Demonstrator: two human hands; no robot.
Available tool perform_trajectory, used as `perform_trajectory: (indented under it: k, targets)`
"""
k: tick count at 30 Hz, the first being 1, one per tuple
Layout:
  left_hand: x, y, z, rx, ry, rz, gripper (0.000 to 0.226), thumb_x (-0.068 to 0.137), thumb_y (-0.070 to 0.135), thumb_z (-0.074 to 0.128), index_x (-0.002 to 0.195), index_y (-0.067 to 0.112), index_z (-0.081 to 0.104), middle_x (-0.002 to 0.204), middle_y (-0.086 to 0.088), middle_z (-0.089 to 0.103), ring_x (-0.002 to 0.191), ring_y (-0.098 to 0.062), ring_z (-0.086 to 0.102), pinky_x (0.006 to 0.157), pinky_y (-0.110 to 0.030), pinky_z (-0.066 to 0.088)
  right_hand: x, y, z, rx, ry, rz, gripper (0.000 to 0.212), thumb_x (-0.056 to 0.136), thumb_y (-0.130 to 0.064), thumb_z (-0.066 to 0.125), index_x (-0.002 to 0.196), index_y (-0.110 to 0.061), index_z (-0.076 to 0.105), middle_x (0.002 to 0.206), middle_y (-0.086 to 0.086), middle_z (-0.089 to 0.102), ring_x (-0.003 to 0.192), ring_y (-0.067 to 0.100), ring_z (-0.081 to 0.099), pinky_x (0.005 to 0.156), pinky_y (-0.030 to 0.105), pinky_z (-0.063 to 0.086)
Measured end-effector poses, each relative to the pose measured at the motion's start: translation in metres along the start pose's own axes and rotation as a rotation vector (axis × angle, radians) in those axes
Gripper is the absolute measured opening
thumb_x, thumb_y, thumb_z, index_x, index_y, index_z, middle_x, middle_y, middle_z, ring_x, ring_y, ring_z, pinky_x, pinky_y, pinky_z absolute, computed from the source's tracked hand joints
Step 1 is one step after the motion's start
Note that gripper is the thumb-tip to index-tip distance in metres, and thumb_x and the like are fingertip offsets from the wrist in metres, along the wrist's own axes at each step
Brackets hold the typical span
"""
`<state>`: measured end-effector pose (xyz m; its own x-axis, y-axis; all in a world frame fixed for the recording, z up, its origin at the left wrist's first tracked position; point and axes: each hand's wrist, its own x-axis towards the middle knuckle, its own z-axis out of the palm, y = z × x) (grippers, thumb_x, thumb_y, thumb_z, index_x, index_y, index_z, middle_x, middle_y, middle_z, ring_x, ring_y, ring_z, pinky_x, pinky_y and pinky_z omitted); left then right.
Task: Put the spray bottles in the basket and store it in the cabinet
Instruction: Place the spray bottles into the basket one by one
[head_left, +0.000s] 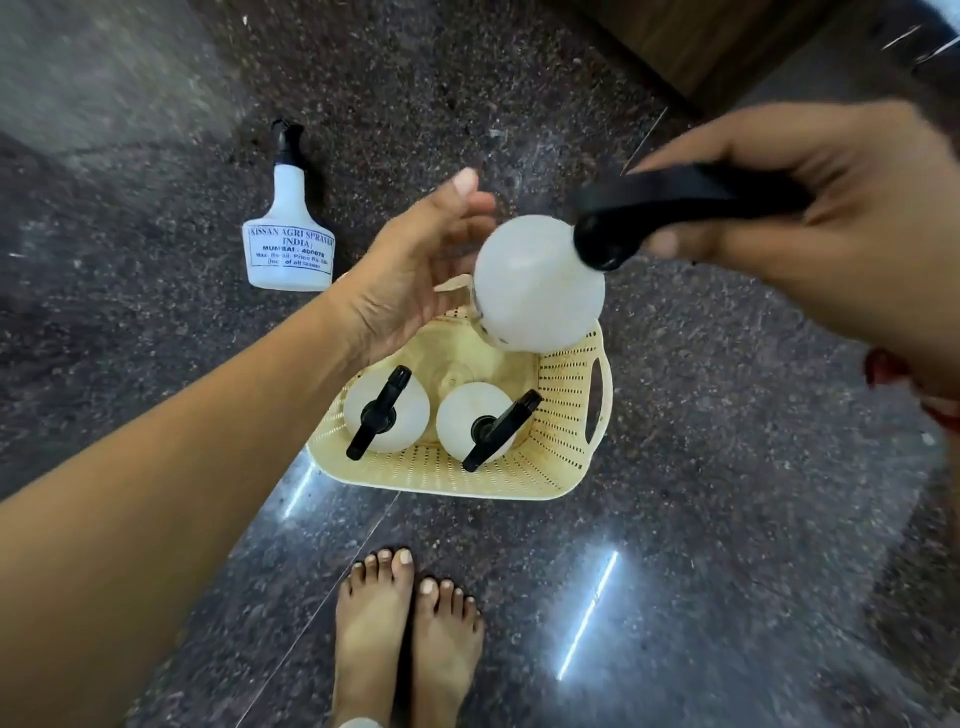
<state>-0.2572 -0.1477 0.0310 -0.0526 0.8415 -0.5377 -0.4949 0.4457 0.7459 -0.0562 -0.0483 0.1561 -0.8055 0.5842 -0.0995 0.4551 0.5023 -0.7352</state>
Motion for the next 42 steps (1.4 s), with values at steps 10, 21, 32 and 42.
perform_trajectory:
  k: [10, 21, 32, 42]
  targets:
    - [-0.050, -0.038, -0.037, 0.865, 0.452, 0.138, 0.013, 0.088, 0.035, 0.058, 0.077, 0.027, 0.061, 0.070, 0.014, 0.059, 0.050, 0.005, 0.052, 0.053, -0.013, 0.037, 0.033, 0.002, 0.028, 0.004, -0.295, 0.080, 0.030, 0.077, -0.002, 0.072, 0.105, -0.014, 0.071, 0.097, -0.001, 0.072, 0.094, 0.014, 0.066, 0.084, 0.018, 0.050]
    - [-0.082, -0.057, -0.027, 1.147, 0.352, 0.218, 0.026, 0.088, 0.042, 0.052, 0.099, 0.021, 0.062, 0.098, -0.001, 0.060, 0.096, -0.021, 0.055, 0.076, -0.034, 0.045, 0.007, 0.021, 0.054, -0.087, -0.329, 0.107, 0.035, 0.075, -0.009, 0.075, 0.105, -0.028, 0.071, 0.098, -0.006, 0.065, 0.097, 0.012, 0.061, 0.098, 0.039, 0.046]
    - [-0.082, -0.074, -0.026, 1.315, 0.382, 0.137, 0.043, 0.082, 0.029, 0.065, 0.120, 0.022, 0.047, 0.109, -0.005, 0.058, 0.092, -0.030, 0.060, 0.074, -0.042, 0.052, 0.030, 0.078, 0.106, -0.656, -0.516, 0.021, 0.034, 0.084, -0.014, 0.065, 0.107, -0.039, 0.068, 0.104, -0.007, 0.063, 0.113, 0.018, 0.054, 0.118, 0.047, 0.001]
    - [-0.077, -0.089, -0.036, 1.419, 0.352, 0.058, 0.023, 0.089, 0.023, 0.054, 0.108, 0.011, 0.051, 0.091, -0.009, 0.054, 0.080, -0.035, 0.057, 0.060, -0.035, 0.039, 0.008, 0.097, 0.107, -0.532, -0.386, 0.130, 0.034, 0.084, -0.013, 0.065, 0.111, -0.034, 0.068, 0.110, -0.003, 0.065, 0.115, 0.021, 0.055, 0.118, 0.044, 0.006]
